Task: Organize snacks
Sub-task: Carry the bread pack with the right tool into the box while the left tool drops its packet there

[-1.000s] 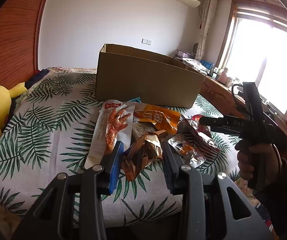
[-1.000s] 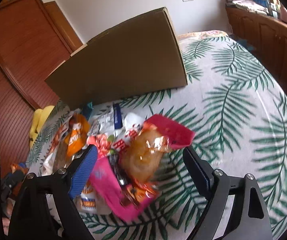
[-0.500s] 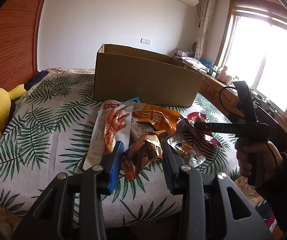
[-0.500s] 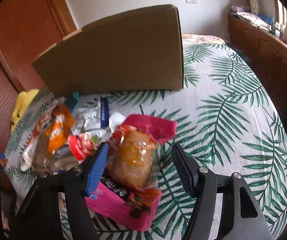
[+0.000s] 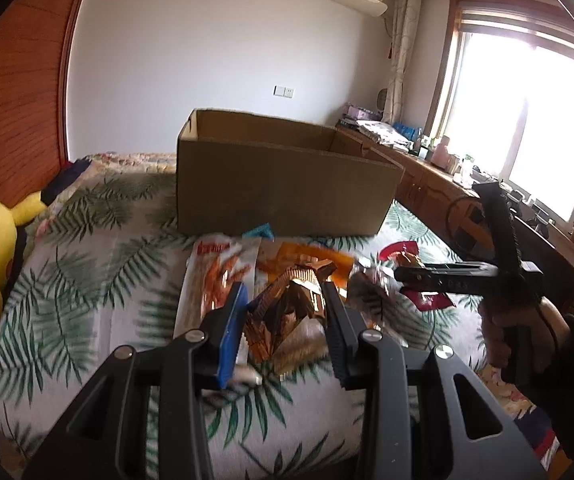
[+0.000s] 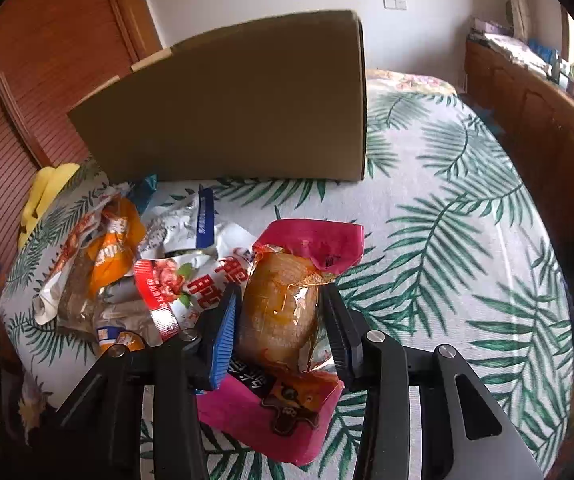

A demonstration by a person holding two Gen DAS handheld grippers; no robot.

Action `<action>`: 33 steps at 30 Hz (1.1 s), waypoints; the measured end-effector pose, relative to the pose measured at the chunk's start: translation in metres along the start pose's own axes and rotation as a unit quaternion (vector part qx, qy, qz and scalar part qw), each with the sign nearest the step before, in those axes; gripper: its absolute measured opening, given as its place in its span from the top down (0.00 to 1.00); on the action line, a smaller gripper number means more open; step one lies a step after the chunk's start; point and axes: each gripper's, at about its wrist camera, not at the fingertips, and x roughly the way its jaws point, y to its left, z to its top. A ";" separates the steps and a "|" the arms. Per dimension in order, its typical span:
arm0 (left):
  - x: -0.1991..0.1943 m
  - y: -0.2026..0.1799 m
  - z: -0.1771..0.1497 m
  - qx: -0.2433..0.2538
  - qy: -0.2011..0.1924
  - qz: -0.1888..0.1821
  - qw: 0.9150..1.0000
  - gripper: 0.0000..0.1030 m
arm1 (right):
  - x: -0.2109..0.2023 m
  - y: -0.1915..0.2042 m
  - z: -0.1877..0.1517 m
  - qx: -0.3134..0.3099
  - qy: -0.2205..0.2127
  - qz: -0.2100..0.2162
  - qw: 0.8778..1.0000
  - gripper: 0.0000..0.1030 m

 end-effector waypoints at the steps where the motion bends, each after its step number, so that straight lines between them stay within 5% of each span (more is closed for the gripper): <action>1: 0.002 -0.001 0.005 0.003 -0.003 0.000 1.000 0.65 | -0.004 0.000 0.002 -0.002 -0.005 0.001 1.000 0.60; 16: 0.031 -0.012 0.090 0.050 -0.028 -0.020 0.998 0.65 | -0.042 0.026 0.081 -0.051 -0.076 0.018 0.996 0.60; 33: 0.123 0.015 0.164 0.043 -0.018 -0.024 0.999 0.65 | 0.001 0.017 0.165 -0.047 -0.104 0.062 0.992 0.60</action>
